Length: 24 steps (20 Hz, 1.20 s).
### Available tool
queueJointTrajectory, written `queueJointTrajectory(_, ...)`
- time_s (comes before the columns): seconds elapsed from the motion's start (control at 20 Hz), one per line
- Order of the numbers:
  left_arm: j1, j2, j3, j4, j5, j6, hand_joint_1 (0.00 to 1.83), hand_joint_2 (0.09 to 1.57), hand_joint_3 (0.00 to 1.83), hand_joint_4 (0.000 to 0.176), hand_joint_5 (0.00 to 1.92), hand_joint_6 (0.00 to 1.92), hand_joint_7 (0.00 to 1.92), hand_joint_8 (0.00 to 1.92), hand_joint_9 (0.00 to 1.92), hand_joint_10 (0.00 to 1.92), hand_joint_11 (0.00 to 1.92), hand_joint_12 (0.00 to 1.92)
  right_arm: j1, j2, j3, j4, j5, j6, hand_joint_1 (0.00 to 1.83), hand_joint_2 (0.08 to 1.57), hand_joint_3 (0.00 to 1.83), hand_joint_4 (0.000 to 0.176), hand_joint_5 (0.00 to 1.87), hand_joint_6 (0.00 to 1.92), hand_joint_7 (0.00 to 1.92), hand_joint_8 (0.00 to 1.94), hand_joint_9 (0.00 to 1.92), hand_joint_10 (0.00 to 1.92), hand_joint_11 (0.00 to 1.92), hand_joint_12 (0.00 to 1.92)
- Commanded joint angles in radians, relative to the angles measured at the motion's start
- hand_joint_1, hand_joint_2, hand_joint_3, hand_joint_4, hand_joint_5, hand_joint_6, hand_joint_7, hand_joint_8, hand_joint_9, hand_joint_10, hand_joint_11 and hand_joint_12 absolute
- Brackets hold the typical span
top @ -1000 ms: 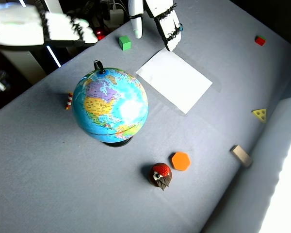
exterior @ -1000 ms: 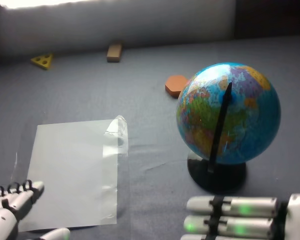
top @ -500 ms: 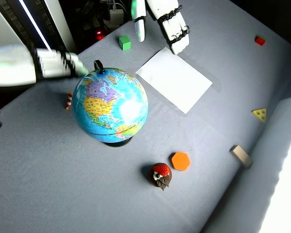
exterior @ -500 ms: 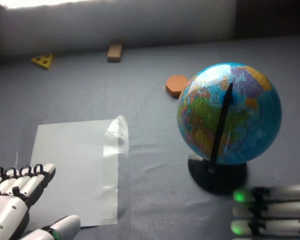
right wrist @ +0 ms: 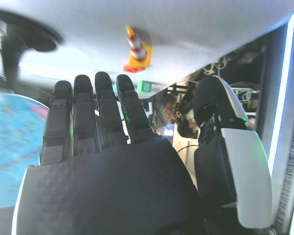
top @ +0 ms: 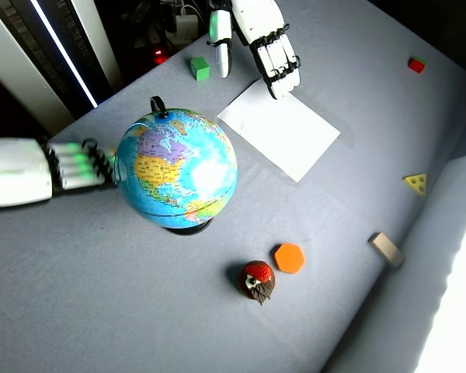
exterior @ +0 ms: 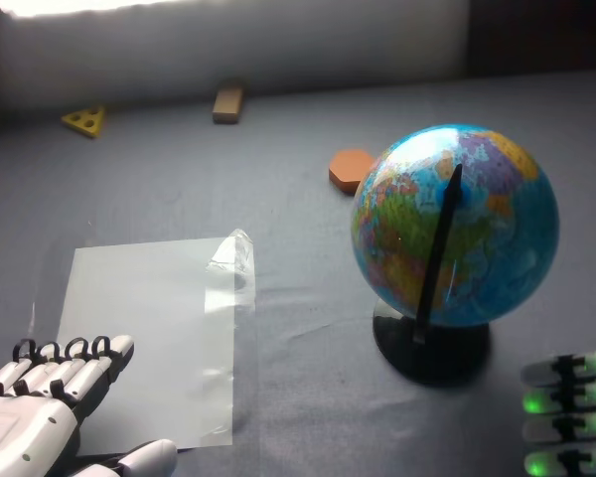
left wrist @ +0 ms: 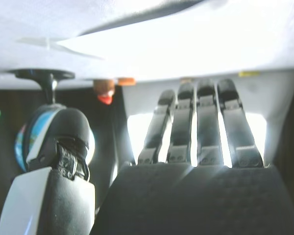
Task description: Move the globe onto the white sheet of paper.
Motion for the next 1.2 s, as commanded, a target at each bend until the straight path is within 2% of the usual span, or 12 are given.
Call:
queueJointTrajectory(0.0, -0.005, -0.006, 0.008, 0.036, -0.092, -0.004, 0.00, 1.22, 0.00, 0.000, 0.02, 0.00, 0.08, 0.00, 0.09, 0.00, 0.00, 0.23, 0.011, -0.010, 0.015, 0.037, 0.103, 0.016, 0.00, 1.23, 0.02, 0.000, 0.05, 0.01, 0.08, 0.00, 0.06, 0.01, 0.00, 0.00)
queueJointTrajectory(0.25, -0.008, -0.002, 0.012, 0.044, -0.072, -0.008, 0.00, 1.22, 0.00, 0.000, 0.02, 0.00, 0.08, 0.00, 0.10, 0.00, 0.00, 0.23, 0.123, -0.102, 0.168, -0.029, 0.023, 0.213, 0.00, 1.23, 0.02, 0.000, 0.05, 0.01, 0.08, 0.00, 0.07, 0.01, 0.00, 0.00)
queueJointTrajectory(0.3, -0.008, -0.002, 0.012, 0.048, -0.072, -0.010, 0.00, 1.22, 0.00, 0.000, 0.02, 0.00, 0.08, 0.00, 0.10, 0.00, 0.00, 0.23, 0.141, -0.111, 0.175, -0.037, 0.002, 0.221, 0.00, 1.23, 0.02, 0.000, 0.05, 0.01, 0.08, 0.00, 0.07, 0.01, 0.00, 0.00)
queueJointTrajectory(0.35, -0.009, -0.002, 0.012, 0.052, -0.072, -0.011, 0.00, 1.22, 0.00, 0.000, 0.02, 0.00, 0.08, 0.00, 0.10, 0.00, 0.00, 0.23, 0.168, -0.121, 0.180, -0.065, -0.045, 0.243, 0.00, 1.23, 0.02, 0.000, 0.05, 0.01, 0.08, 0.00, 0.07, 0.01, 0.00, 0.00)
queueJointTrajectory(0.4, -0.012, -0.003, 0.014, 0.055, -0.058, -0.014, 0.00, 1.22, 0.00, 0.000, 0.02, 0.00, 0.08, 0.00, 0.10, 0.00, 0.00, 0.23, 0.228, -0.148, 0.198, -0.133, -0.120, 0.321, 0.00, 1.23, 0.02, 0.000, 0.05, 0.00, 0.08, 0.00, 0.07, 0.01, 0.00, 0.00)
queueJointTrajectory(1.0, -0.030, -0.001, 0.019, 0.051, -0.023, -0.025, 0.00, 1.22, 0.00, 0.000, 0.02, 0.00, 0.09, 0.00, 0.10, 0.00, 0.00, 0.28, 0.289, -0.242, 0.246, -0.218, -0.197, 0.367, 0.00, 1.23, 0.02, 0.000, 0.04, 0.00, 0.08, 0.00, 0.08, 0.01, 0.00, 0.00)
queueJointTrajectory(1.15, -0.034, 0.003, 0.015, 0.045, -0.020, -0.027, 0.00, 1.22, 0.00, 0.000, 0.02, 0.00, 0.09, 0.00, 0.10, 0.00, 0.00, 0.28, 0.326, -0.272, 0.242, -0.298, -0.223, 0.434, 0.00, 1.23, 0.02, 0.000, 0.04, 0.00, 0.08, 0.00, 0.08, 0.01, 0.00, 0.00)
